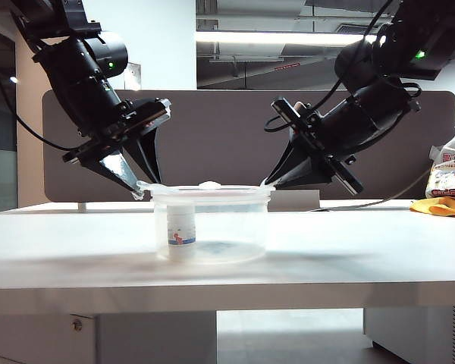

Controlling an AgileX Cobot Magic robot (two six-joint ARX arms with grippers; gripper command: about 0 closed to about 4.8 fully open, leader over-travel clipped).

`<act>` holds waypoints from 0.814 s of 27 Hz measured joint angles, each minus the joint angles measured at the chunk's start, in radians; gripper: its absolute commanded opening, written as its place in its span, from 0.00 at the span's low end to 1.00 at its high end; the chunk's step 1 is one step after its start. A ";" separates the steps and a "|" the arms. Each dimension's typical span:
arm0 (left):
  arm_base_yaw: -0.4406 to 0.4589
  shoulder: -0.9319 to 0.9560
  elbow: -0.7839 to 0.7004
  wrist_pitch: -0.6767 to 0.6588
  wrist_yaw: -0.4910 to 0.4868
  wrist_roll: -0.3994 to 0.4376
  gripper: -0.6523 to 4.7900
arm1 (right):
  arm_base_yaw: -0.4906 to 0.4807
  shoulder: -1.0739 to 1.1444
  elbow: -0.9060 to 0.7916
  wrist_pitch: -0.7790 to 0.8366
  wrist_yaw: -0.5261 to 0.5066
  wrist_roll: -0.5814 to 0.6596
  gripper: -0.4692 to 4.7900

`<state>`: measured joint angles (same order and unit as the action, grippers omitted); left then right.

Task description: Remove the lid of the round box, pick up the small white medicine bottle inside, and place it on the table.

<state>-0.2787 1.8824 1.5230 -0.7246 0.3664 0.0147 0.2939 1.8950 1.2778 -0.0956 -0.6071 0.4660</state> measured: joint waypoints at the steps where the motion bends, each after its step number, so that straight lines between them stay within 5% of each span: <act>1: 0.002 0.000 0.002 -0.002 -0.002 0.001 0.45 | 0.000 0.000 0.000 0.000 0.000 0.000 0.09; 12: 0.009 0.002 0.003 -0.020 -0.019 0.008 0.45 | -0.003 0.000 0.000 0.000 -0.002 0.000 0.09; 20: 0.009 0.002 0.003 -0.020 0.176 -0.010 0.47 | -0.003 0.000 0.000 -0.001 -0.002 0.000 0.09; 22: 0.010 0.002 0.003 -0.019 0.190 -0.012 0.56 | -0.003 0.000 0.000 -0.001 -0.002 0.000 0.09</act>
<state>-0.2691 1.8843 1.5261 -0.7441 0.5564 0.0029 0.2905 1.8950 1.2778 -0.0967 -0.6094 0.4656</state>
